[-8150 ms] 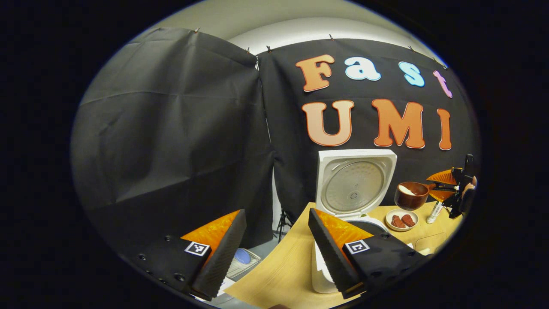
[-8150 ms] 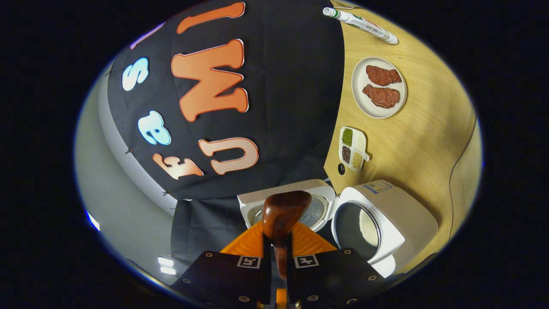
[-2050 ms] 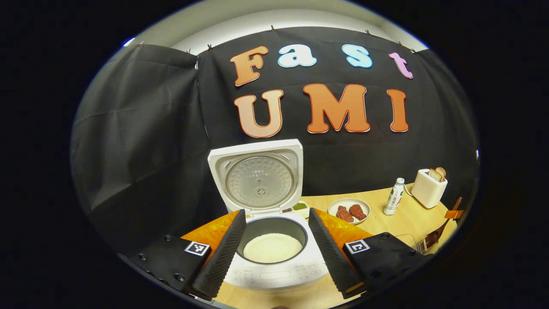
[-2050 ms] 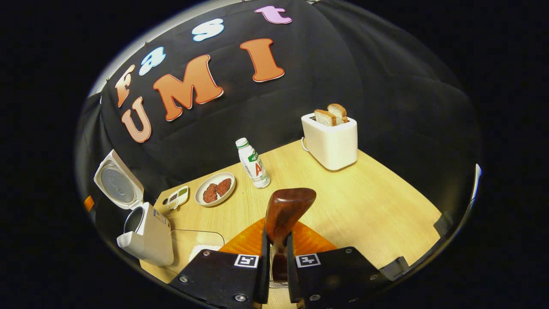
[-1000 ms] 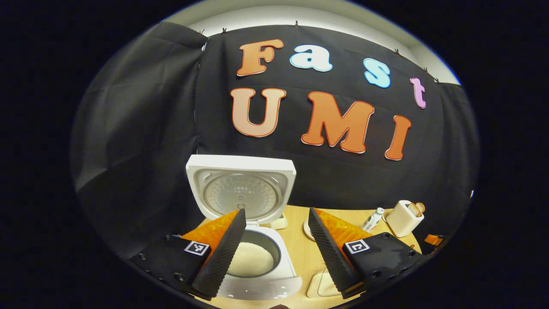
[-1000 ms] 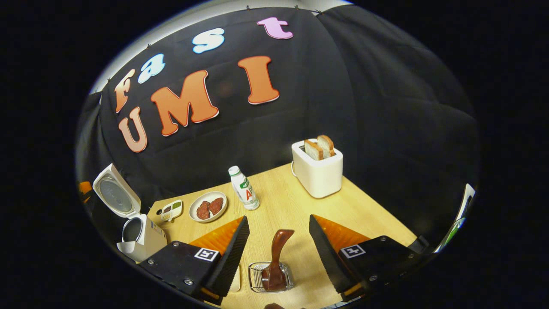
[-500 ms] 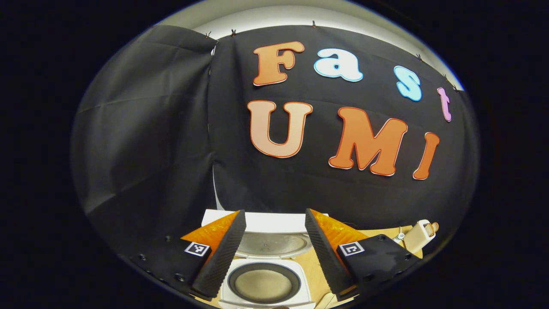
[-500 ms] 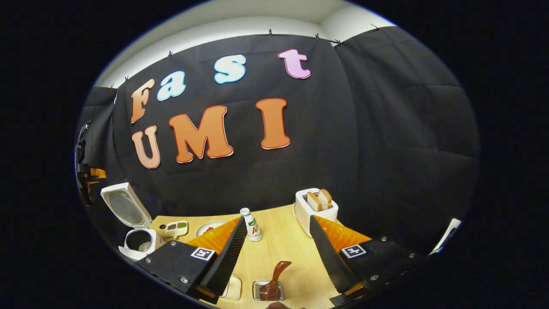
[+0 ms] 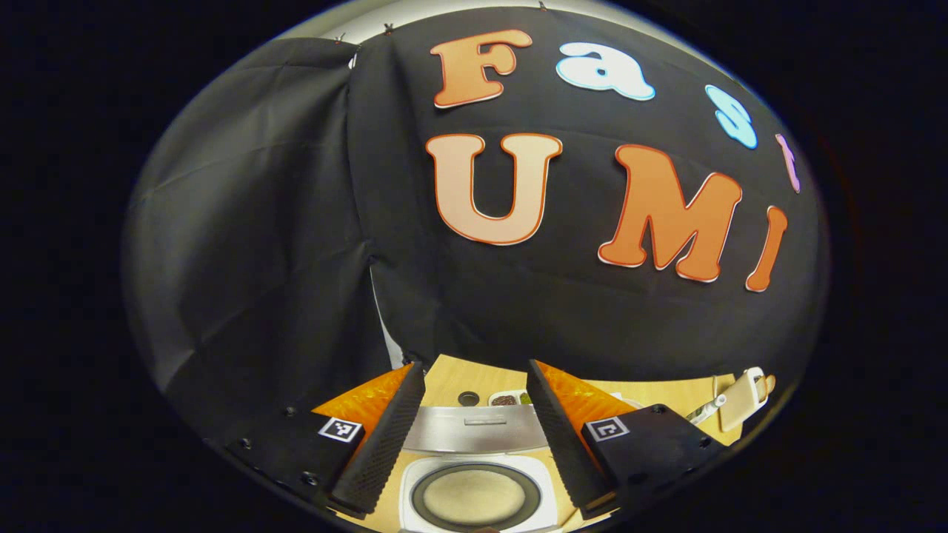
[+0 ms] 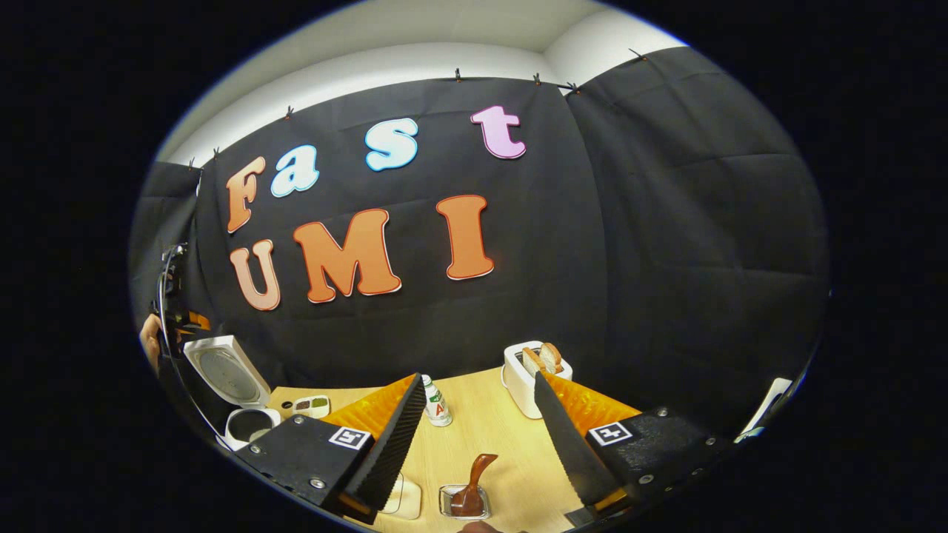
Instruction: Close the left gripper, press the button to open the rice cooker; take a wooden spoon from the chopstick holder with the right hand, scoop a spoonful of rice and pour it into the rice cooker, then put the wooden spoon back into the chopstick holder.
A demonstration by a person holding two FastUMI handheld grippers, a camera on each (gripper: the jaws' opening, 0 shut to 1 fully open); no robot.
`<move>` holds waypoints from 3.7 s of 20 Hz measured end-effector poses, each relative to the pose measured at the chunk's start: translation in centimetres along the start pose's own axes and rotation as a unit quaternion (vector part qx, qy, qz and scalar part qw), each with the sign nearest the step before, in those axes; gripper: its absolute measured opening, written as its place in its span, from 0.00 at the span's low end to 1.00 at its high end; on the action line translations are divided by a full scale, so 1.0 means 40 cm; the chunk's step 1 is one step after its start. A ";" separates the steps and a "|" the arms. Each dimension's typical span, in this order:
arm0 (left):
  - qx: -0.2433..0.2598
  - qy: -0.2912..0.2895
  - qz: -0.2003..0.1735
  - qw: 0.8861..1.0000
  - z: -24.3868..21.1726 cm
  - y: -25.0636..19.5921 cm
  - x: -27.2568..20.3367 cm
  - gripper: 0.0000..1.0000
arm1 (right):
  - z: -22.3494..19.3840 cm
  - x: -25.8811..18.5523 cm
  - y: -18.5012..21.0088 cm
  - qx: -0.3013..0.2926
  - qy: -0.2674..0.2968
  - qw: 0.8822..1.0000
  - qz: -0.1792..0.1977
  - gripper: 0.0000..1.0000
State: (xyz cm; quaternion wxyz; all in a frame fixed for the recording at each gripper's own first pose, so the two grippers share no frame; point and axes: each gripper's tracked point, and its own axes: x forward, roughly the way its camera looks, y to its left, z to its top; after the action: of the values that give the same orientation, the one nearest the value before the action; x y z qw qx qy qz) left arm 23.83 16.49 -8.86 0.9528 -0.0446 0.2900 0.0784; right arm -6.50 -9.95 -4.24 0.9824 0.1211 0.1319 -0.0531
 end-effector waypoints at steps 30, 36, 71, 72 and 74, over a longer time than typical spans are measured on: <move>-0.020 0.394 -0.014 0.919 -0.672 -0.064 -0.169 0.98 | -0.083 0.046 0.072 -0.012 0.032 0.997 0.068 0.92; -0.021 0.420 -0.001 0.907 -0.748 -0.065 -0.160 0.98 | -0.088 0.051 0.096 -0.030 0.034 0.996 0.076 0.92; 0.064 -0.311 -0.054 0.947 -0.039 -0.197 -0.679 0.99 | 0.088 0.081 0.395 -0.119 -0.111 0.973 0.163 0.92; 0.065 -0.316 -0.059 0.945 -0.046 -0.211 -0.688 1.00 | 0.091 0.081 0.392 -0.119 -0.113 0.973 0.161 0.92; 0.063 -0.323 -0.068 0.942 -0.051 -0.234 -0.698 1.00 | 0.092 0.083 0.389 -0.118 -0.114 0.974 0.158 0.92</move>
State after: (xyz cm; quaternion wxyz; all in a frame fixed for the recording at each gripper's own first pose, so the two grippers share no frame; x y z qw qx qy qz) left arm 1.48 3.58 5.43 0.9992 0.0233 -0.0324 0.0049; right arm -0.28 3.90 1.79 0.9943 0.0168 0.0036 0.1056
